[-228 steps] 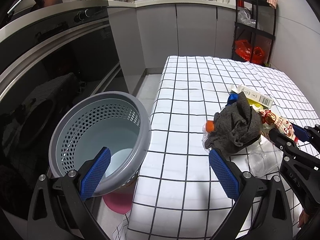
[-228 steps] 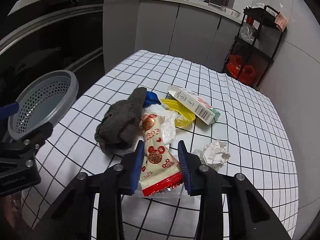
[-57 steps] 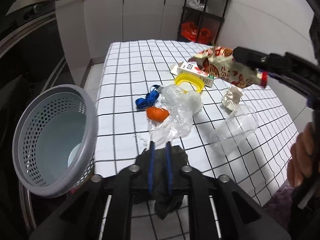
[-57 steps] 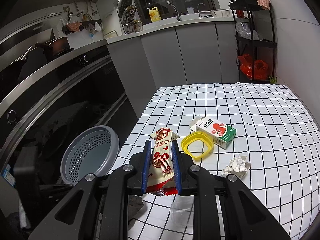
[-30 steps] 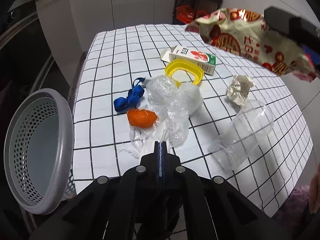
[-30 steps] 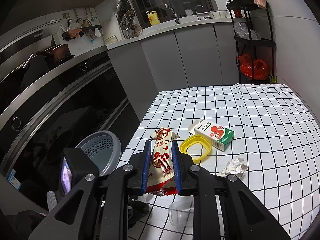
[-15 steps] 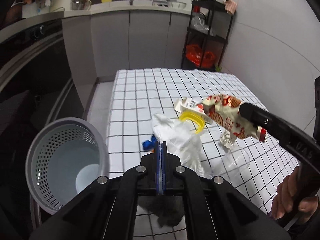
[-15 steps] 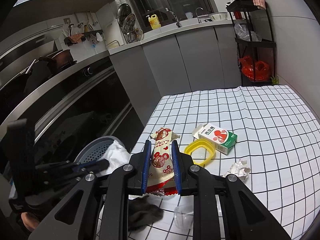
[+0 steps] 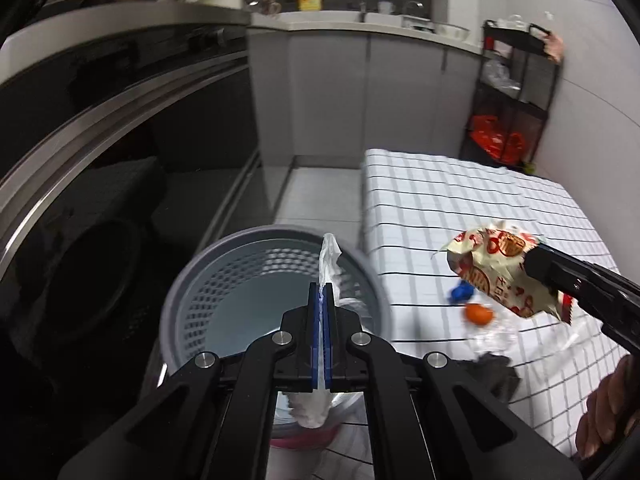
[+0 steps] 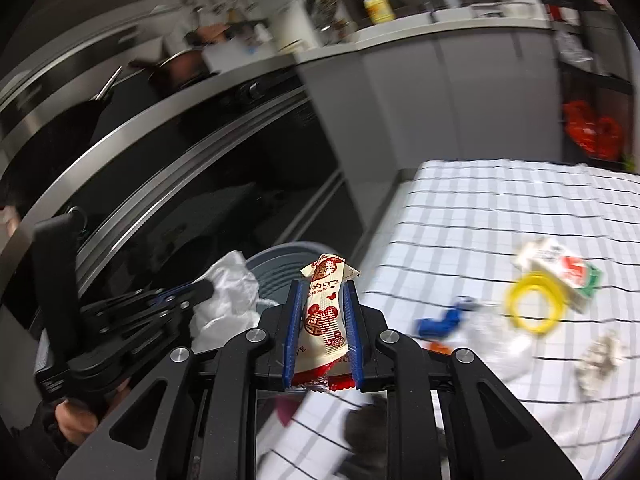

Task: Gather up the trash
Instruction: 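Carry the bag and wrapper over the grey wastebasket and open both tools, then move both tools back over the table toward the grey cloth and clear cup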

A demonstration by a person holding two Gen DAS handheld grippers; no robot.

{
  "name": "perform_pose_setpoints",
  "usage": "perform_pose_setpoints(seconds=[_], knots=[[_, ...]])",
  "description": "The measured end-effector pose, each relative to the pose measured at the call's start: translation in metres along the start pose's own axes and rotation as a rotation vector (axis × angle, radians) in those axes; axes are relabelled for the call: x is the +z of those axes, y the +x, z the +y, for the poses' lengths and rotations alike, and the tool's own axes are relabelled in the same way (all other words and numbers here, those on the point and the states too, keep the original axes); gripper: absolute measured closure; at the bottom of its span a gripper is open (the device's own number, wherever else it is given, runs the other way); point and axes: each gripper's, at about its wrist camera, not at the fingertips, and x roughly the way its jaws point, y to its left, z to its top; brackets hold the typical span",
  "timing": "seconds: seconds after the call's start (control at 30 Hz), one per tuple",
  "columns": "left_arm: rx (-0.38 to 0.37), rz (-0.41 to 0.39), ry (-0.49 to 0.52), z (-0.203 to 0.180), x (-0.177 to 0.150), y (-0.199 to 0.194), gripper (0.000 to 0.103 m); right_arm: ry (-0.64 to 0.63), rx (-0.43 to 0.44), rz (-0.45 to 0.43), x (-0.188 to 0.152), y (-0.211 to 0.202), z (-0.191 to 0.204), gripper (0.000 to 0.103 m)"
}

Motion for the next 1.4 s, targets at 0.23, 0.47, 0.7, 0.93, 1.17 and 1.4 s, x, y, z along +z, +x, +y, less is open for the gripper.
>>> perform_pose_setpoints(seconds=[0.23, 0.47, 0.7, 0.93, 1.17, 1.4], knots=[[0.036, 0.046, -0.067, 0.035, -0.006, 0.024, 0.101, -0.022, 0.072, 0.097, 0.010, 0.059, 0.022, 0.083], [0.058, 0.087, -0.107, 0.051, -0.011, 0.039, 0.099, -0.029, 0.091, 0.168, 0.009, 0.099, 0.028, 0.082], [0.084, 0.114, -0.145, 0.064, -0.013, 0.042, 0.086, -0.014, 0.101, 0.153, 0.010, 0.103, 0.022, 0.052], [0.120, 0.074, -0.166, 0.070, -0.015, 0.032, 0.050, -0.018, 0.091, 0.130, 0.007, 0.092, 0.021, 0.052], [0.130, 0.037, -0.160, 0.061, -0.018, 0.020, 0.041, -0.039, 0.035, 0.089, -0.005, 0.067, 0.019, 0.042], [0.111, -0.018, -0.126, 0.036, -0.023, 0.003, 0.027, -0.063, -0.058, 0.006, -0.017, 0.022, 0.012, 0.032]])
